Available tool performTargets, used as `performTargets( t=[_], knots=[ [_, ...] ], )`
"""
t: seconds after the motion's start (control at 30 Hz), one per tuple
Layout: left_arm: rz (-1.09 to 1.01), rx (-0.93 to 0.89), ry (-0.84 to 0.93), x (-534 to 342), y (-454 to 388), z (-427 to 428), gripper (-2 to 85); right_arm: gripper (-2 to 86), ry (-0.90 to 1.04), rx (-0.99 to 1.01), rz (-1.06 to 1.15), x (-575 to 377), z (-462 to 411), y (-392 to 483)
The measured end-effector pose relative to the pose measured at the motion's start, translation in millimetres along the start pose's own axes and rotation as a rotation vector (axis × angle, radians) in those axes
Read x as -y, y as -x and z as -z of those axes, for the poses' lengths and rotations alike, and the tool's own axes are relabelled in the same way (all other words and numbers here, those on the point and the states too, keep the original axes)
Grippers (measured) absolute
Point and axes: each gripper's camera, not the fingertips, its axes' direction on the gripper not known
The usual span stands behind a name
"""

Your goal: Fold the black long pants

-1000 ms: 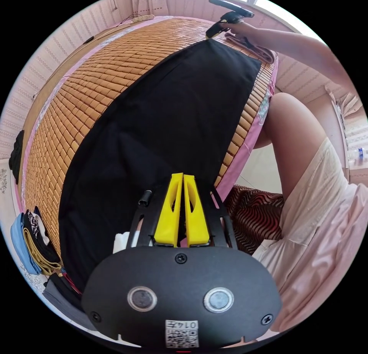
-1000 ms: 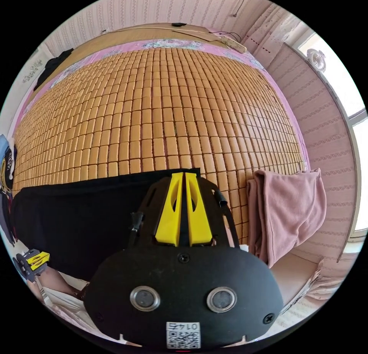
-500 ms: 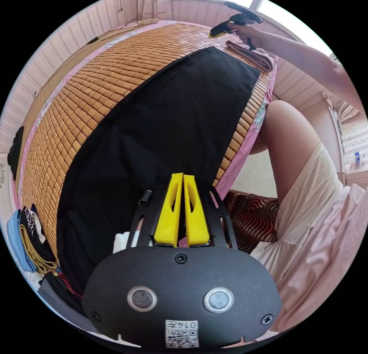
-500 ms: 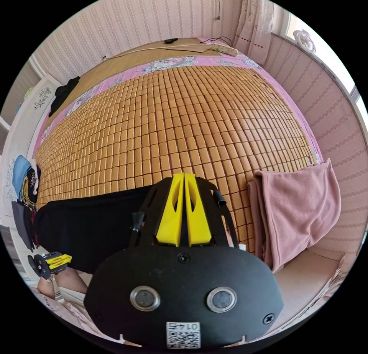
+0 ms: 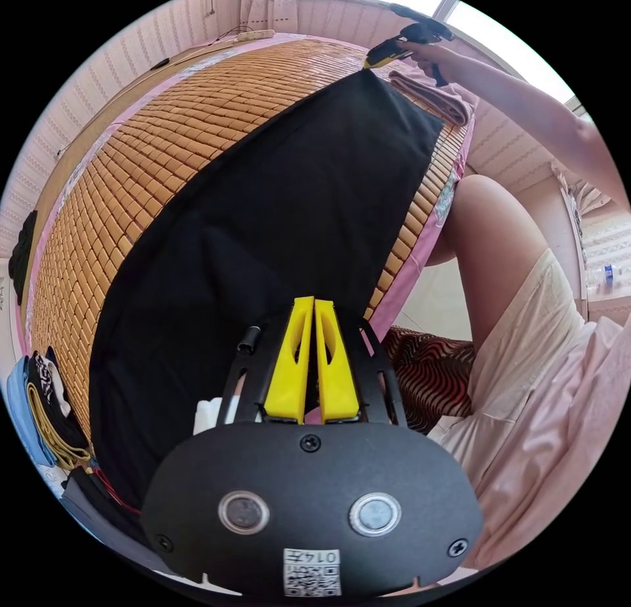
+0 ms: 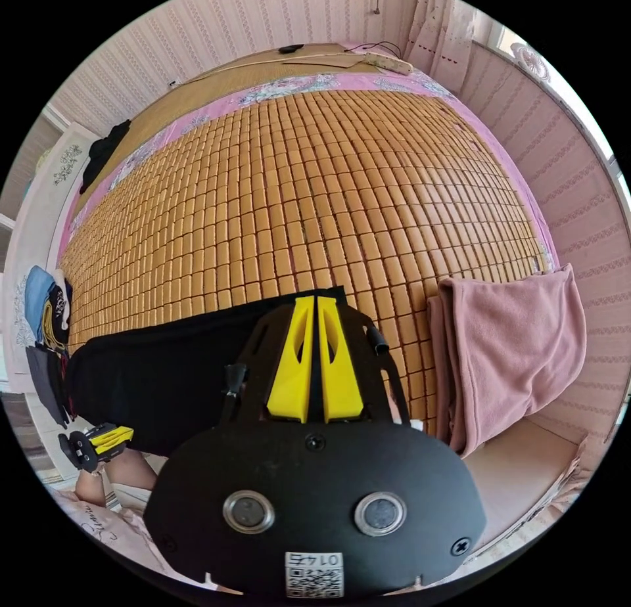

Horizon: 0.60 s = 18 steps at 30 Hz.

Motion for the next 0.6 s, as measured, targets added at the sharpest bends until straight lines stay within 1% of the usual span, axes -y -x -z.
performTargets(
  t=[0.1,0.17,0.23,0.27,0.37,0.43,0.47,0.5,0.53,0.57,0.6],
  knots=[
    [0.001,-0.006,-0.003,-3,0,-4,-1.0,-0.6,-0.042,0.001,-0.056,12,0,10],
    [-0.003,0.004,0.0,-5,-1,-6,-1.0,-0.5,0.005,-0.067,-0.071,21,-20,19],
    [0.009,0.003,-0.01,-9,0,-3,-1.0,-0.2,0.063,-0.237,-0.091,25,-44,30],
    [0.015,0.001,-0.017,-11,1,-1,-1.0,-0.1,0.065,-0.257,-0.102,24,-46,31],
    [0.058,0.005,-0.077,-22,5,13,-1.0,-0.1,-0.033,-0.197,-0.056,14,-32,50],
    [0.1,0.017,-0.126,-31,9,23,-1.0,-0.3,-0.124,-0.118,0.163,-1,-15,97],
    [0.108,0.022,-0.131,-33,10,23,-1.0,-0.3,-0.139,-0.103,0.222,-5,-12,113],
    [0.118,0.028,-0.138,-36,12,22,-1.0,-0.4,-0.148,-0.05,0.36,-15,-8,150],
    [0.122,0.011,-0.125,-36,12,17,-1.0,-0.5,-0.121,0.026,0.507,-25,-10,192],
    [0.122,-0.008,-0.112,-36,12,13,-1.0,-0.6,-0.099,0.065,0.582,-30,-13,214],
    [0.11,-0.05,-0.087,-36,9,5,-1.0,-0.7,-0.035,0.128,0.713,-40,-22,257]
  ],
)
